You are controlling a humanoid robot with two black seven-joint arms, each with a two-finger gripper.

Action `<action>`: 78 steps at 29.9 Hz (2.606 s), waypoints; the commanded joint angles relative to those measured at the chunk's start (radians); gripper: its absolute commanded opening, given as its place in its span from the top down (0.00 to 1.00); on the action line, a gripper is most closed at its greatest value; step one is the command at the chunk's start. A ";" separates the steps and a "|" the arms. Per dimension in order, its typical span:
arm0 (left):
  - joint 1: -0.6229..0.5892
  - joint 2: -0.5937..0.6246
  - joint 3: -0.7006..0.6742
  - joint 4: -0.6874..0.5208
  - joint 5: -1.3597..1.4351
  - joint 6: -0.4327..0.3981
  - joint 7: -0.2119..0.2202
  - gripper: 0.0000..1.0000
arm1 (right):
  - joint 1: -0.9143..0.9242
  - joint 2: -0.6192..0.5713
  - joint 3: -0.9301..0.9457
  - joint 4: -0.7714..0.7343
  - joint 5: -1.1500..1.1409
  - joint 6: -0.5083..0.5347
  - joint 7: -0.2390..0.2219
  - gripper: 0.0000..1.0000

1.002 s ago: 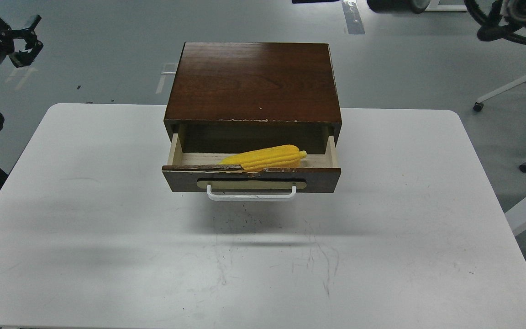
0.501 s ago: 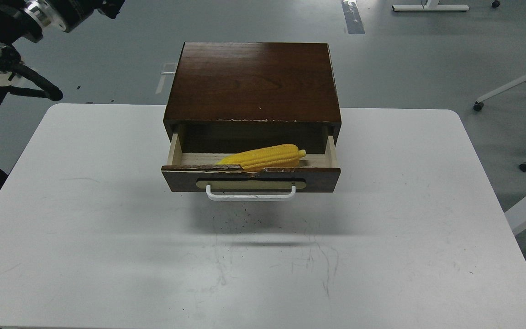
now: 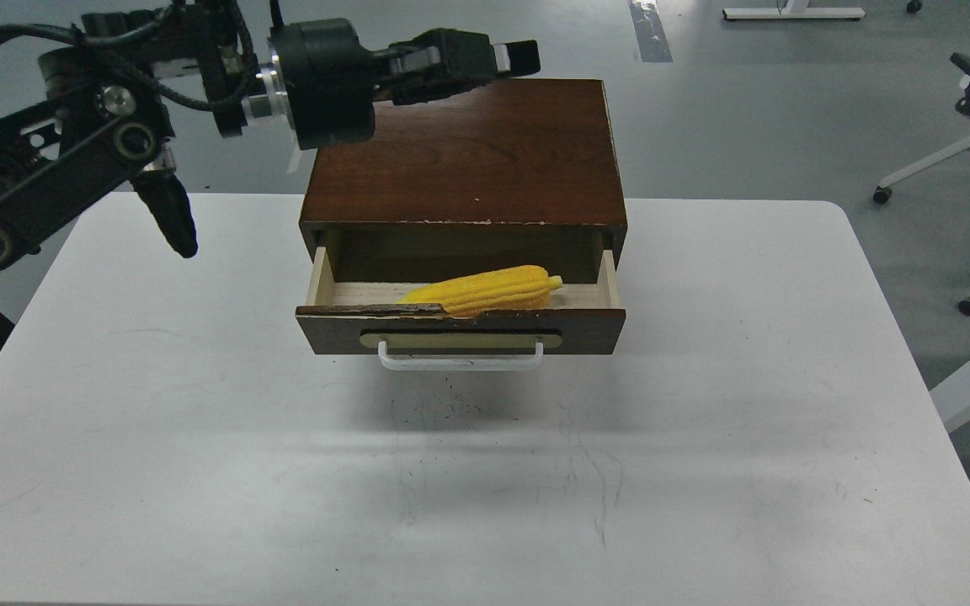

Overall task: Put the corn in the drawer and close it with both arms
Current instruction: 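Bring the left hand down to the front of the open drawer, then push the drawer front with the left hand into the box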

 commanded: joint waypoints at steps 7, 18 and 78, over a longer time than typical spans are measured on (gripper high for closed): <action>0.000 0.018 0.180 -0.276 0.279 0.000 0.000 1.00 | -0.189 0.141 0.145 -0.094 0.082 0.000 0.003 0.00; 0.012 0.012 0.394 -0.289 0.755 0.000 0.003 1.00 | -0.191 0.145 0.197 -0.094 0.080 0.000 0.003 0.00; -0.009 0.033 0.439 0.035 0.951 0.000 0.004 1.00 | -0.183 0.144 0.194 -0.094 0.077 0.000 0.004 0.00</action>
